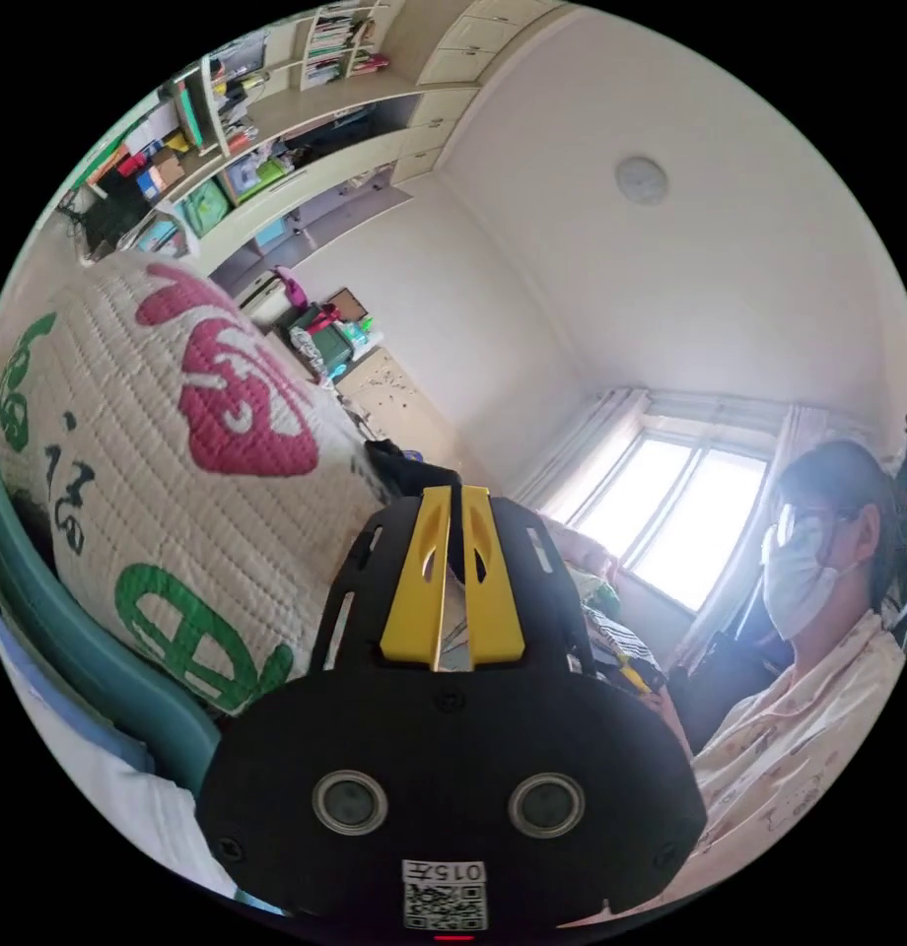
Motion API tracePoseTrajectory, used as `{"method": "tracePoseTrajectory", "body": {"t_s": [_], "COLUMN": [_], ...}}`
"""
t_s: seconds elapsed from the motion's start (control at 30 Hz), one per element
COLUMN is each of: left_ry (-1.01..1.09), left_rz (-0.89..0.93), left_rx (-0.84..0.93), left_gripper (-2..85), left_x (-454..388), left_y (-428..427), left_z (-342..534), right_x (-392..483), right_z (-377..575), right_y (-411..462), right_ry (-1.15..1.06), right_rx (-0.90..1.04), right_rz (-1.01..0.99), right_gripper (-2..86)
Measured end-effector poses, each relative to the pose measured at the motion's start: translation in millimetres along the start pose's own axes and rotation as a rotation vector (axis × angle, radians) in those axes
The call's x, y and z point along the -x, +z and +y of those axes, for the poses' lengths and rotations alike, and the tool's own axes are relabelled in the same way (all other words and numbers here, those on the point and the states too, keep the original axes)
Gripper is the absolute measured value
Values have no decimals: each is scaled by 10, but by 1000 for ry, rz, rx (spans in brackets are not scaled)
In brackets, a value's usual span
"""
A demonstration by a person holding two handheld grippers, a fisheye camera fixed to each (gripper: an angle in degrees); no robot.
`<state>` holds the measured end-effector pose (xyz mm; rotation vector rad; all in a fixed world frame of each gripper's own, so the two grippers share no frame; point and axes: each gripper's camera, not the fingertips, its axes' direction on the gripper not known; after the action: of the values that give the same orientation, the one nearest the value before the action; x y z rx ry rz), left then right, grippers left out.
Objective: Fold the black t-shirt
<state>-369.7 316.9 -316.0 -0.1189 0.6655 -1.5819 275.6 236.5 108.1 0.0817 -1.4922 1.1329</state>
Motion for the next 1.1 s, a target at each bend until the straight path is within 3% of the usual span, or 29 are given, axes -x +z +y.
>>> {"method": "tracePoseTrajectory", "body": {"t_s": [0.37,0.53,0.7,0.87,1.1], "left_ry": [215,230,188,127,194], "left_rz": [-45,-47,-52,-38,-114], "left_rx": [103,108,107,114,188], "left_gripper": [0,-1,-2,-3,-2], "left_x": [-12,142,450,723,724], "left_y": [-580,-664,-622,-594,-451], "left_z": [330,541,747,939,1149], "right_x": [178,-31,88,89,419], "right_z": [395,691,1065,1357,1627], "right_y": [-412,-868,-275,434,647], "right_ry": [-59,24,-29,-26,-160], "right_rx": [18,-146,-2,157,222], "right_rz": [76,49,200,182,186], "right_gripper": [-8,-8,12,119,19]}}
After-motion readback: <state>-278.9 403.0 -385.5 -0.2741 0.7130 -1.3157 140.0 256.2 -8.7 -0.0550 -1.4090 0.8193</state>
